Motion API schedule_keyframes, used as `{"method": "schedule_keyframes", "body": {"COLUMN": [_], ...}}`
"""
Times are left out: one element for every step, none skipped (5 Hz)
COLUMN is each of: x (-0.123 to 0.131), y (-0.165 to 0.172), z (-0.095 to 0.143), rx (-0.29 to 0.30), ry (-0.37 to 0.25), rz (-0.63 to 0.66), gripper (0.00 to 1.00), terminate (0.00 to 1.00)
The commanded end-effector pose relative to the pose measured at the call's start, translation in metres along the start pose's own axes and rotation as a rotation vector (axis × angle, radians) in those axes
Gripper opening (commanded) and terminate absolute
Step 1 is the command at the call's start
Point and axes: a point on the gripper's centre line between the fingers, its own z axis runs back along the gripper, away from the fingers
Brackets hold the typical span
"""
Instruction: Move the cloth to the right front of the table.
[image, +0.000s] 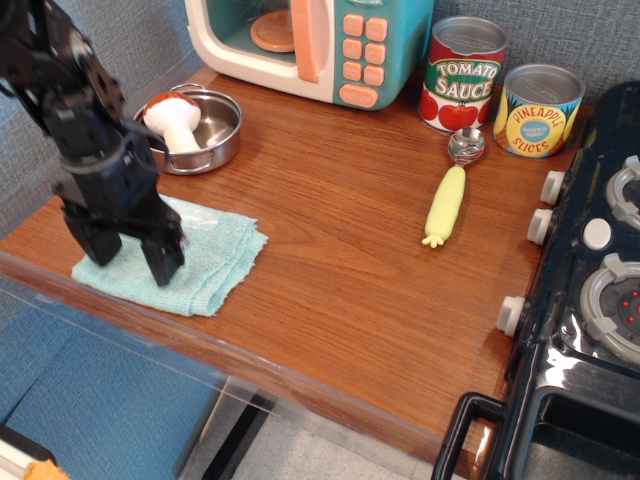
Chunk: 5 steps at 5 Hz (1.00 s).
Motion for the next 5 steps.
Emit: {"method": "schedule_keyframes", "body": {"x": [-0.011,-0.013,-0.016,-0.019,-0.024], "y": [-0.012,-0.036,-0.071,-0.120,-0.165], "z": [-0.018,-0.016,-0.019,-0.020,-0.019], "rx": [0.032,0.011,-0.020,-0.036,-0.064], "ry": [0.061,0.062,0.062,0.060,0.050], "rz": [-0.018,-0.061,-0.134,-0.225,-0.278], "gripper": [1.00,1.00,1.00,1.00,1.00], "terminate": [0.00,0.00,0.00,0.00,0.00]}}
